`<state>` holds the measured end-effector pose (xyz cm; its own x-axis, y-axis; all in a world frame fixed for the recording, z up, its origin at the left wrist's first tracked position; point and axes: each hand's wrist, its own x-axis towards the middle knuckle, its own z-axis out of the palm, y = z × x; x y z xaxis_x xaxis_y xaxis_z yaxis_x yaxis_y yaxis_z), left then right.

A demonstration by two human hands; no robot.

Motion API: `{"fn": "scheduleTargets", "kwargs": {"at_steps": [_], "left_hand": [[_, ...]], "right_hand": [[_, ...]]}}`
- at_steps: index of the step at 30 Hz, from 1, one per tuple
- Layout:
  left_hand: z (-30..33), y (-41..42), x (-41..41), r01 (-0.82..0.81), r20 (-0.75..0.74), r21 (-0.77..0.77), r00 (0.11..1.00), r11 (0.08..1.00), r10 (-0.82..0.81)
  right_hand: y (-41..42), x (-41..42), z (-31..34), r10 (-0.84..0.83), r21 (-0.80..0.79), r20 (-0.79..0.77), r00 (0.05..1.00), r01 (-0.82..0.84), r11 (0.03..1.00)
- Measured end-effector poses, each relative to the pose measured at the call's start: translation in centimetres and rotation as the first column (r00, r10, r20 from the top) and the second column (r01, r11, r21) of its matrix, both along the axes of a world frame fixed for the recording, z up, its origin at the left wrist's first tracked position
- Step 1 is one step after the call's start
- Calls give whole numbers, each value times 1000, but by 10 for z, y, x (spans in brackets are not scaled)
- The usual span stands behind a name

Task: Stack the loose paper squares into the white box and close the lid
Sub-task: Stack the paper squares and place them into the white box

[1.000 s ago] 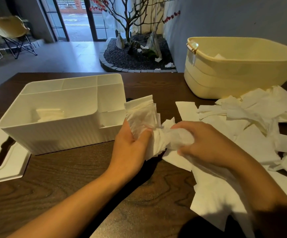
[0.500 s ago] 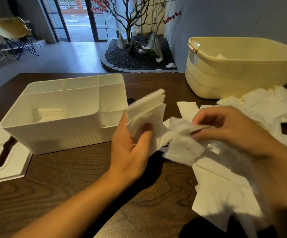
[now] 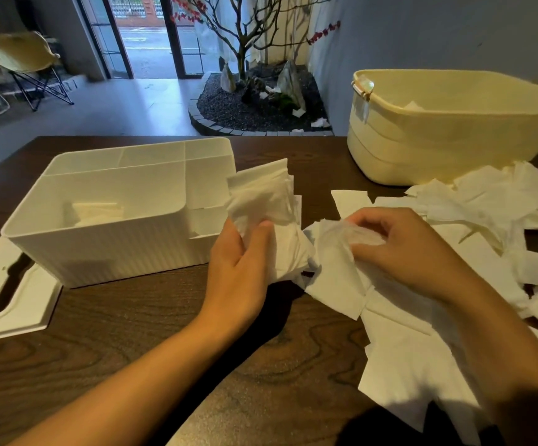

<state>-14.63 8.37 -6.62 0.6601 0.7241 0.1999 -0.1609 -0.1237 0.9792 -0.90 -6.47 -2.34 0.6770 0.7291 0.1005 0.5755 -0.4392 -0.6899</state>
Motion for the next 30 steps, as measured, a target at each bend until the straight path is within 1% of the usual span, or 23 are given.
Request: {"fn": "scheduleTargets", "kwargs": {"at_steps": [1, 2, 3, 4, 5, 6, 7, 9, 10, 11, 13, 14, 15, 16, 18, 19, 20, 23, 25, 26, 27, 30], "left_hand": [[1, 1, 0, -17, 13, 3, 1000, 1000, 17], [1, 2, 0, -28, 21, 2, 999, 1000, 28], [1, 3, 0, -35, 23, 2, 999, 999, 35], [0, 3, 0, -39, 17, 5, 999, 999, 39], [0, 3, 0, -35, 6, 12, 999, 999, 35], [-1, 2, 0, -27, -10, 18, 1000, 999, 27], [-1, 2, 0, -16, -24, 18, 1000, 1000, 16], [-2, 1, 1, 5, -48, 2, 999, 1000, -5], [-1, 0, 1, 12, -56, -1, 998, 1000, -12], [-1, 0, 0, 11, -62, 3, 998, 1000, -11], [-1, 1, 1, 12, -72, 31, 997, 999, -10], [-1, 1, 1, 16, -78, 48, 997, 999, -13], [-1, 2, 1, 21, -79, 58, 997, 998, -16], [-2, 3, 0, 25, -76, 59, 997, 998, -20], [-1, 3, -1, 52, -91, 57, 995, 997, -46], [0, 3, -2, 79, -108, 58, 992, 995, -72], [0, 3, -2, 115, -123, 65, 987, 991, -107], [0, 2, -2, 204, -177, 108, 967, 973, -183], [3, 1, -3, 261, -187, 84, 952, 962, -242], [7, 1, -4, 294, -179, 41, 943, 955, -282], [10, -1, -5, 330, -168, -13, 930, 944, -327], [16, -5, -5, 386, -166, -161, 897, 908, -410]], "right_hand": [[-1, 0, 0, -69, 36, 37, 997, 68, 997], [-2, 1, 2, -139, 89, 39, 990, 135, 987], [-3, 0, 6, -186, 156, -14, 982, 186, 970], [-3, 0, 9, -195, 201, -97, 976, 211, 957], [-3, -1, 11, -184, 200, -183, 966, 220, 955], [-3, -1, 11, -165, 153, -228, 960, 203, 967], [-4, 0, 10, -144, 77, -204, 968, 163, 984], [-2, 2, 4, -97, -69, -52, 994, 94, 993], [-2, 1, 2, -68, -112, 3, 998, 68, 991], [-1, -2, -1, -46, -118, 26, 999, 49, 992], [-1, -4, 1, -6, -68, 40, 999, 8, 998], [-3, -5, 5, 45, -33, 16, 999, -45, 998], [-6, -4, 9, 126, 10, -50, 991, -126, 992], [-9, -5, 15, 229, 69, -144, 963, -221, 973], [-12, -8, 22, 414, 199, -303, 858, -368, 908], [-12, -11, 23, 473, 255, -336, 814, -405, 878], [-11, -12, 21, 502, 299, -345, 793, -414, 860], [-8, -15, 18, 495, 428, -409, 767, -318, 846], [-7, -16, 18, 481, 474, -458, 748, -252, 844], [-5, -18, 17, 460, 471, -451, 765, -235, 851], [-2, -22, 15, 408, 453, -431, 805, -199, 869], [10, -32, 3, 147, 386, -345, 927, -3, 923]]}}
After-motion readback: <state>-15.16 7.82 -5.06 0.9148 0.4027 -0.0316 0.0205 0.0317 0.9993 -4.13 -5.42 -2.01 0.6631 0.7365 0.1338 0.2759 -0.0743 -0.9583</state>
